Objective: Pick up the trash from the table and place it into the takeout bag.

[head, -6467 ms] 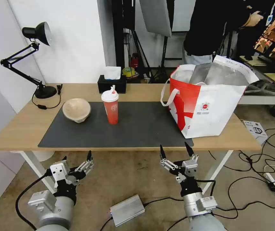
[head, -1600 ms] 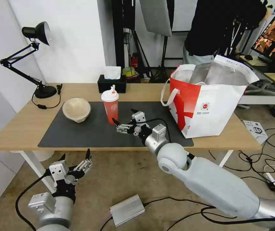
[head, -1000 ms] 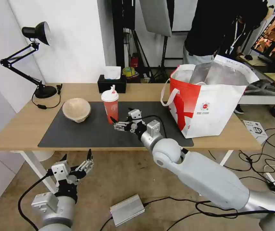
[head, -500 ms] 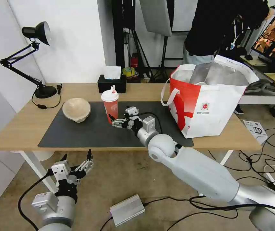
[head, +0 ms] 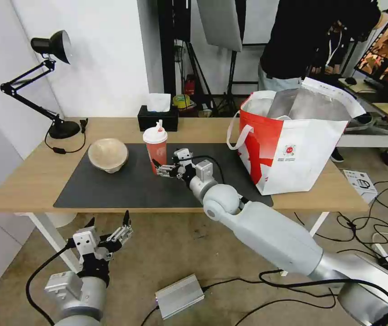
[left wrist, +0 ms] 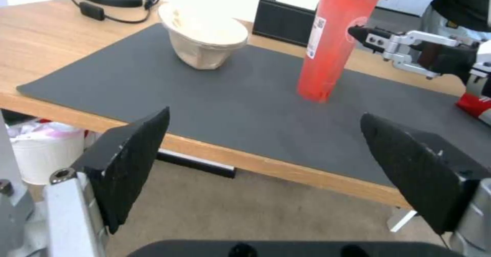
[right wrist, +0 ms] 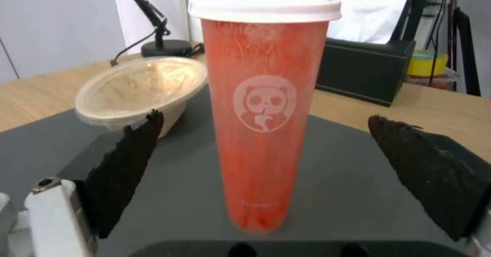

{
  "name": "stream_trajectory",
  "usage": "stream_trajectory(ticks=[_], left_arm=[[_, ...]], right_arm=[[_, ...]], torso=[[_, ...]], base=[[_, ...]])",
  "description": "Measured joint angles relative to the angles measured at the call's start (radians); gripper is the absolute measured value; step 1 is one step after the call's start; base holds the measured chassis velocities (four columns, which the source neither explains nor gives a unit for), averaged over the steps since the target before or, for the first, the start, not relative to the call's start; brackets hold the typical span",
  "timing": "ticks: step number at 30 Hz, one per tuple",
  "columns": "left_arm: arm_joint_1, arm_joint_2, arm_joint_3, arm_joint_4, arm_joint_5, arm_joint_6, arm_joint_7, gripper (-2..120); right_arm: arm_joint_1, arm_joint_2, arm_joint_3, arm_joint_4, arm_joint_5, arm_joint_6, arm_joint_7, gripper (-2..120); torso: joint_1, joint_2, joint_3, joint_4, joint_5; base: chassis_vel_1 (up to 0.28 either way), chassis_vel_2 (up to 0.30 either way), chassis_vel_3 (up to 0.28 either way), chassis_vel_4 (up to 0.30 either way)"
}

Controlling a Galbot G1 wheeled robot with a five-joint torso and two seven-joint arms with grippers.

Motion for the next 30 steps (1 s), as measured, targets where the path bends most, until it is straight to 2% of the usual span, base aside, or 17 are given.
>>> stream_trajectory(ticks=[30], left_arm=[[0.008,-0.001,0.019,0.003,0.015,-0.003,-0.002,100]], right_arm=[[0.023,0.103,0.028,-0.151,-0.022,0.015,-0.044,100]], torso=[[0.000,0.000,0.000,0.0000,0.0000]], base=[[0.000,0.000,0.000,0.000]])
